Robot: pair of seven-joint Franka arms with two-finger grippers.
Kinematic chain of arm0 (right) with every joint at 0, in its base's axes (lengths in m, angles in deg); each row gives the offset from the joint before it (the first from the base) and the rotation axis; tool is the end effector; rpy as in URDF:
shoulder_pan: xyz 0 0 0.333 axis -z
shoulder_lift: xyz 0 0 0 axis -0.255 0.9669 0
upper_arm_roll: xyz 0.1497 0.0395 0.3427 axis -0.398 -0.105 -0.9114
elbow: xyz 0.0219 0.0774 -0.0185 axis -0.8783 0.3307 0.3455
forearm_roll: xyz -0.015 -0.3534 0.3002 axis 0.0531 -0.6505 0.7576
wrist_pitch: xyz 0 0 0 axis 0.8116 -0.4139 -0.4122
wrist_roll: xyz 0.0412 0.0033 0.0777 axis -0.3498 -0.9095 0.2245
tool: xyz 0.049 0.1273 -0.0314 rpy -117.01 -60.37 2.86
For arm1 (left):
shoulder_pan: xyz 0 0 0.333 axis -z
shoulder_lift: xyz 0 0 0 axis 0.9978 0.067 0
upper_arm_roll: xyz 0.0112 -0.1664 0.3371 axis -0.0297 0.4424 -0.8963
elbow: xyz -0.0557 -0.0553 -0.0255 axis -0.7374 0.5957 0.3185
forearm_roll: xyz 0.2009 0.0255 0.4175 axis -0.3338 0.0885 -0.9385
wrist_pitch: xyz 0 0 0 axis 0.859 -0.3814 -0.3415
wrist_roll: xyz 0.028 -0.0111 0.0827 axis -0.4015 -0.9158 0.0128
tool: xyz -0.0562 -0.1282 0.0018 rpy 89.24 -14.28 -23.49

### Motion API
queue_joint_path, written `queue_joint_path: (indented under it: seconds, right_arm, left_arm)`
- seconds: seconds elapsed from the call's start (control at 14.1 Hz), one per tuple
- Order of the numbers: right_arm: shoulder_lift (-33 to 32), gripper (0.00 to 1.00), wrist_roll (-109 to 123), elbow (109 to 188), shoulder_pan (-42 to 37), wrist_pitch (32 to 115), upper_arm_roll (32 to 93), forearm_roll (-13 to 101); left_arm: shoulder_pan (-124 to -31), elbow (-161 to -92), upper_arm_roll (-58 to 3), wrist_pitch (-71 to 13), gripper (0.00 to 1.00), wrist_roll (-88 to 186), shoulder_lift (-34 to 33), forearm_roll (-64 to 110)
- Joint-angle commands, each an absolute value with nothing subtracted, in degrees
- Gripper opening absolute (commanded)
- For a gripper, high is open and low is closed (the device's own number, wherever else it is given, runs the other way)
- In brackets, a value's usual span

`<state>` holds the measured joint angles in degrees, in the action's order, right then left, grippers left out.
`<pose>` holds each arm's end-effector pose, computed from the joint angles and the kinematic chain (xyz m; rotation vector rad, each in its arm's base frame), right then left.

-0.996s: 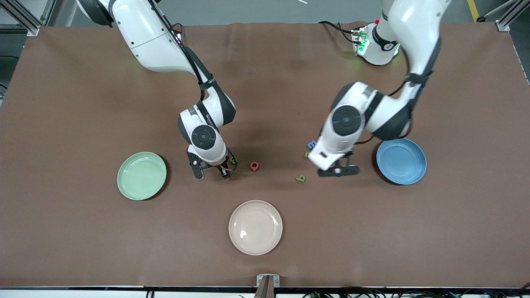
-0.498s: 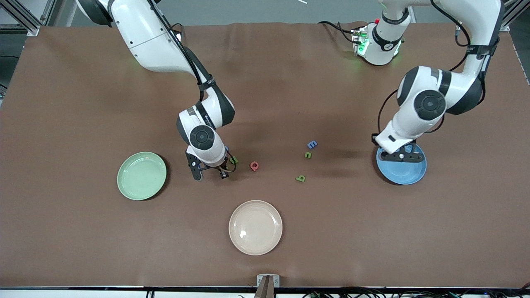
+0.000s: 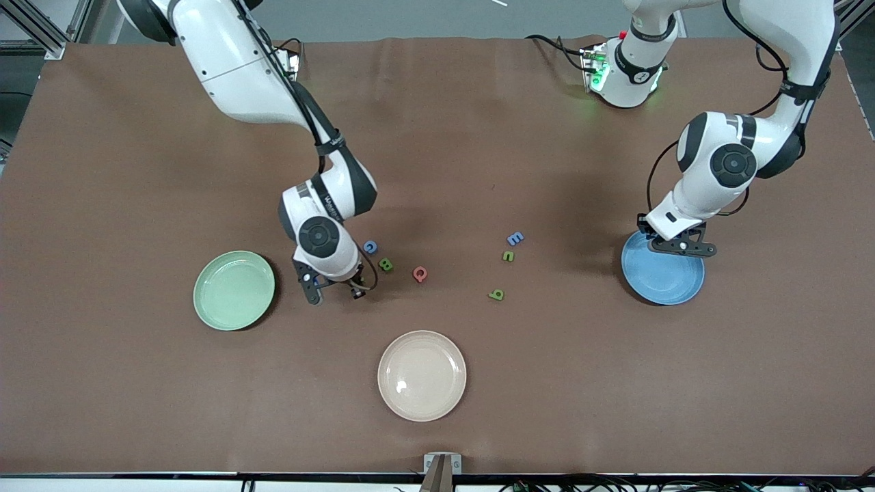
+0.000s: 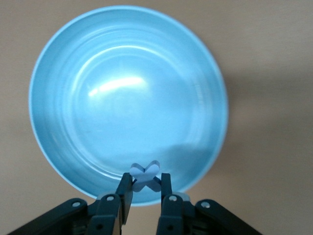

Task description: Sort upper and lower case letters into plates

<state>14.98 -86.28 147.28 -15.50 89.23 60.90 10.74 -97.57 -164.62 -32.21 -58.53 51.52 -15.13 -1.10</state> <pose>0.6690 0.3398 0.1501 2.6072 -1.6098 -0.0779 0.5437 -0.0243 0.1979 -3.0279 0.2849 0.0425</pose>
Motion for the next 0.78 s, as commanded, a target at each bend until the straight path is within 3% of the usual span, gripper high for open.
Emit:
queue_joint_path:
  seconds: [0.0, 0.21, 0.71]
  right_arm:
    - [8.85, 0.0, -78.52, 152.25, -11.08, 87.64, 60.14, 10.9]
    - [1.38, 0.0, -65.88, 158.84, -5.54, 86.33, 60.14, 11.17]
    - [-3.92, 0.0, -44.76, 169.13, 4.92, 90.27, 60.14, 11.17]
  left_arm:
    - [-100.22, -164.38, -31.49, -62.54, 0.1, 52.14, -11.83, -4.77]
    - [-100.31, -164.03, -31.76, -66.68, 0.11, 52.05, -8.66, -5.38]
    - [-100.66, -164.12, -31.84, -66.86, 0.16, 51.79, -8.13, -6.18]
